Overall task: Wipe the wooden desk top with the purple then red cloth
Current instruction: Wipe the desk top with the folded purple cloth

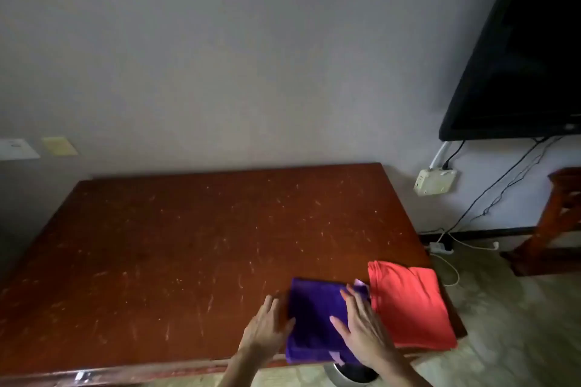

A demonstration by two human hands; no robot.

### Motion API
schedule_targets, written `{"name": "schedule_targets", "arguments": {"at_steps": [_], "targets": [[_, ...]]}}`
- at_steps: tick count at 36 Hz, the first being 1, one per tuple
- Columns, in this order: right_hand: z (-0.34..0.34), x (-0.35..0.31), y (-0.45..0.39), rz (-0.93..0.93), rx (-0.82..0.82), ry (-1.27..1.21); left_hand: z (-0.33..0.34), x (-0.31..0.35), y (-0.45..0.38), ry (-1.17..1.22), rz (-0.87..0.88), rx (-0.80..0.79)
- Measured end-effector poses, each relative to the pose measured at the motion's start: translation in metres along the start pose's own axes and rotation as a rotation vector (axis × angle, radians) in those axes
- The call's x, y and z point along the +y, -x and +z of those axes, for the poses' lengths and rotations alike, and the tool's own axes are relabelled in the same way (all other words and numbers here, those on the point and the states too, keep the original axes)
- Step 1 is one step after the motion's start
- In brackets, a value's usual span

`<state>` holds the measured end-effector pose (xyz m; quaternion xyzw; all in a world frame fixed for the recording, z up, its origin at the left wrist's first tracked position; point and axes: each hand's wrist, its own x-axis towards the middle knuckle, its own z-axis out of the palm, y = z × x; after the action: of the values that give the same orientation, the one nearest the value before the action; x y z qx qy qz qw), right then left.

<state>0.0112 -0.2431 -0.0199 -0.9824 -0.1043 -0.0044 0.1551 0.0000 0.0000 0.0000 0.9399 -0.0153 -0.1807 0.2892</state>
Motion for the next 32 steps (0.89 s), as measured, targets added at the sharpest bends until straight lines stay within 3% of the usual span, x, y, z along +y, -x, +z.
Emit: {"name": "schedule_targets", "arguments": {"at_steps": [14,27,32], "targets": [[0.073,-0.006,-0.035,-0.127,0.008,0.049,0.053,-0.027,-0.06,0.125,0.109,0.379],[0.063,0.023,-0.136,-0.337,-0.104,0.079,0.068,-0.024,-0.067,0.13,0.119,0.445],[0.063,0.026,-0.119,-0.338,-0.045,0.06,0.068,-0.026,-0.067,0.153,0.119,0.432]]}}
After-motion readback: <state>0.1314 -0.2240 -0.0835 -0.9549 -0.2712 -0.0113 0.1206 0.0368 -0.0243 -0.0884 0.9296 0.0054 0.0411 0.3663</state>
